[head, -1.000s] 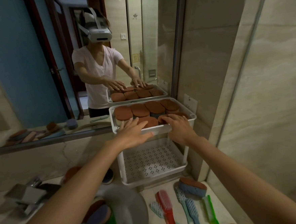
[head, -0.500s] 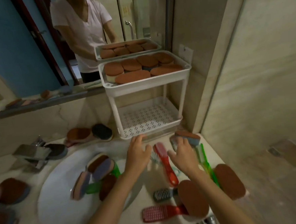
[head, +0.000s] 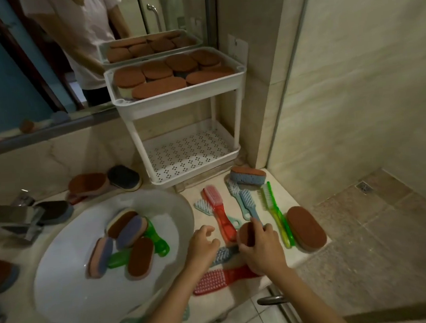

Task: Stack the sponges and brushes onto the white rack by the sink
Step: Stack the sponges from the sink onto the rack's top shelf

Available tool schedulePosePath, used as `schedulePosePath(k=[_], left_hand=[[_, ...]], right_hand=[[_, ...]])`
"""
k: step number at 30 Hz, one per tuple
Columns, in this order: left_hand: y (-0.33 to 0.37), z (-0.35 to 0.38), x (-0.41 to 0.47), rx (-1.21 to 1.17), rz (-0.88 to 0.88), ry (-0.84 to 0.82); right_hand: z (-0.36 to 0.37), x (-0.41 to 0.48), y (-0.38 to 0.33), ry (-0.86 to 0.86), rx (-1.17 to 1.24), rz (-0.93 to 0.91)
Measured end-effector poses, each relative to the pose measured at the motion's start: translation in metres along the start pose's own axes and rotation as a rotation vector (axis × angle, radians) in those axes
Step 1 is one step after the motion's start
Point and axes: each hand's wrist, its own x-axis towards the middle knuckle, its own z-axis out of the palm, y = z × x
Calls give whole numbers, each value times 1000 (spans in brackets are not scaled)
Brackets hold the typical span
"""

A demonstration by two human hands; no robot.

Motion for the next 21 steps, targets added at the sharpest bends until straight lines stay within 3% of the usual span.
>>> schedulePosePath(k=[5, 8, 10, 12, 14, 16, 21], left_hand=[[10, 1, -12, -111, 72, -302], [15, 2, -12, -52, 167, -259], [18, 0, -8, -26, 149, -169], [18, -3, -3, -11, 78, -104], [21, -5, 0, -41, 32, -64], [27, -3, 1, -89, 29, -64], [48, 10, 1, -125, 53, -115]], right_hand=[[-23, 17, -19, -19, 568, 120], [-33, 20, -25, -208, 835, 176], [-42, 21, -25, -207, 933, 210], [-50, 28, -10, 44, 660, 192], [-55, 36, 17, 240, 126, 162], [-58, 39, 41, 218, -181, 183], [-54, 42, 69, -10, -336, 383]])
